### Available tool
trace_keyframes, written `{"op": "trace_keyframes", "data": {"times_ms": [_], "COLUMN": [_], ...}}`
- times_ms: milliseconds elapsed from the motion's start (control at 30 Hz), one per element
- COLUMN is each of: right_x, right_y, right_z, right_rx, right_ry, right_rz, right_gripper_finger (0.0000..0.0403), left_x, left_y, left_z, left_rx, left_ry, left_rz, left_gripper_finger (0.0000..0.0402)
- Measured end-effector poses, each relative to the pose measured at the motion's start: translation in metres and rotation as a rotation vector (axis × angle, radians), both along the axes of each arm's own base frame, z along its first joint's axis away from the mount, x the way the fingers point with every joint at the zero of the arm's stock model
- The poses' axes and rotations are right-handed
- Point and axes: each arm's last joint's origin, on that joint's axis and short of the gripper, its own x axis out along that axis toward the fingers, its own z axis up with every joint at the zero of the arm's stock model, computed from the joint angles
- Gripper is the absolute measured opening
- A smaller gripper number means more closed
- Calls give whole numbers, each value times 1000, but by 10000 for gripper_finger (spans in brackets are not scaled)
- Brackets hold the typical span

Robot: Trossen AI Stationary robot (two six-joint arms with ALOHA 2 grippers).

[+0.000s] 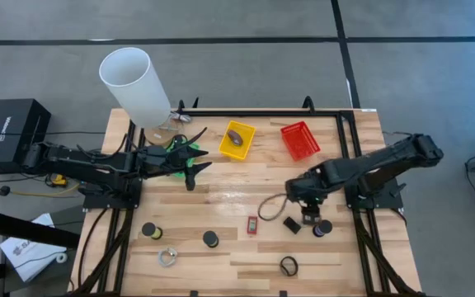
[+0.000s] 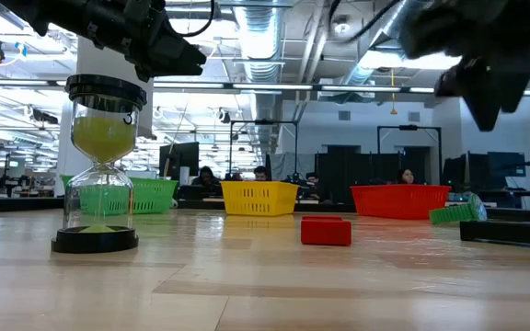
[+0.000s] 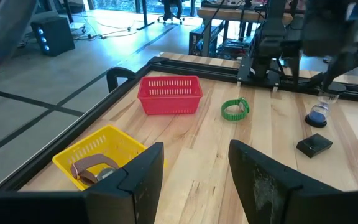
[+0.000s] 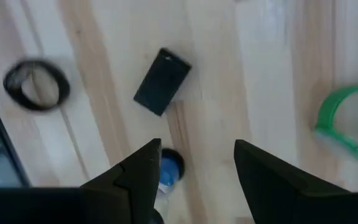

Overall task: Pick & Place Office items
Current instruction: Put the blue hourglass into the red bin

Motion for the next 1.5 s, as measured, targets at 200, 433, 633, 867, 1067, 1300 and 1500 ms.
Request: {"op": "trace_keyframes", "data": {"times_ms": [200, 433, 633, 867, 1067, 1300, 1500], "right_x": [-26, -68, -92, -111, -114, -114, -109], "right_y": [16, 29, 36, 23, 19, 19, 18], "right_z": [32, 66, 49, 10, -9, -18, -21], "right_rx": [-89, -212, -168, -115, -30, -46, -72], "right_ry": [-230, -515, -675, -713, -798, -781, -764], "right_rz": [94, 43, 48, 5, -36, -21, -38], "right_gripper_finger": [191, 191, 182, 166, 155, 150, 149], "left_x": [0, 0, 0, 0, 0, 0, 0], "left_y": [0, 0, 0, 0, 0, 0, 0], "left_z": [0, 0, 0, 0, 0, 1, 2], "left_rx": [0, 0, -22, -28, -28, -21, -21], "left_ry": [0, 0, -8, -10, -10, -15, -26], "left_rz": [0, 0, 5, 6, 7, 5, 5], "left_gripper_finger": [177, 177, 177, 177, 177, 177, 177]}}
